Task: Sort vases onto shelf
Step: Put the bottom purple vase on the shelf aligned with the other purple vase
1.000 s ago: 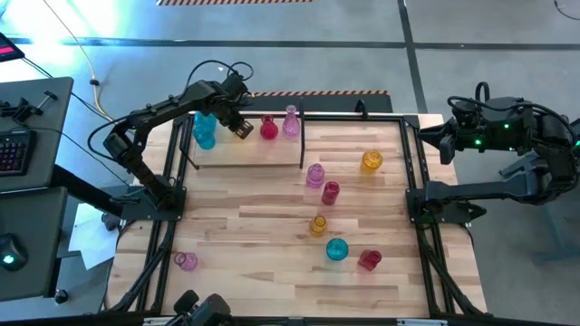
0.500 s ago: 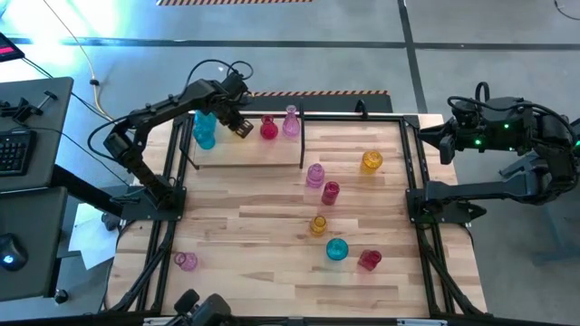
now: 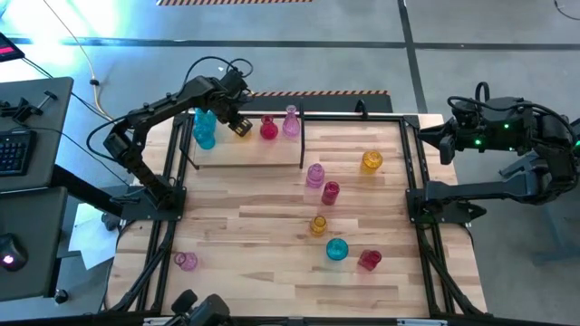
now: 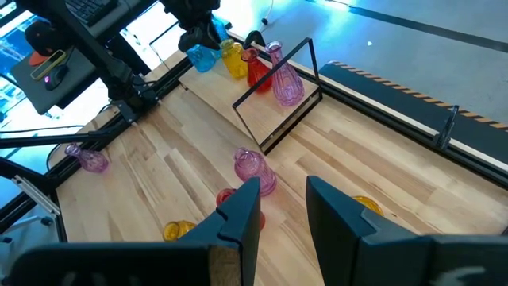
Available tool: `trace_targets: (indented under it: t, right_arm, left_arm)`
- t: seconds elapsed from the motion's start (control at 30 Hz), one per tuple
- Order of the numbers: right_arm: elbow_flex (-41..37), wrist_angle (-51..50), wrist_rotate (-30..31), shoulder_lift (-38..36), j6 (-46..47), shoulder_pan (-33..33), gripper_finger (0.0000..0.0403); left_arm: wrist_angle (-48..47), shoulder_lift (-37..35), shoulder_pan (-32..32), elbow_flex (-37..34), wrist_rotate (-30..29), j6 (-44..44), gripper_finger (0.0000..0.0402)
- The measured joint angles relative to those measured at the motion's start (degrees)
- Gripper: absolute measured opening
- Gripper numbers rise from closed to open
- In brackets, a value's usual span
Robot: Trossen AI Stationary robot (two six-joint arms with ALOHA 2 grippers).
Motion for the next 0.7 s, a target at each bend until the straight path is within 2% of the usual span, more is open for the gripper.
trace_targets:
  t: [0.23,0.37,0.57,0.7]
  right_arm:
    - [0.00,0.02,0.00,0.00,-0.13,-0.01,0.0087]
    - [0.00,0.02,0.00,0.00,-0.07,-0.01,0.0087]
    - [0.01,0.60,1.93,0.22,-0.21,-0.02,0.0087]
    - [-0.71,0.85,3.20,0.63,-1.95,-0.02,0.0087]
  left_arm:
    - [-0.42,0.00,-0.04,0.31,-1.46,0.15,0.0120]
    - [-0.69,-0.26,-0.43,2.91,-1.61,0.98,0.0120]
    - [-0.74,-2.67,-2.26,11.18,-0.24,0.54,0.0120]
    - [-0.50,-5.28,-5.96,17.38,1.27,-0.54,0.0120]
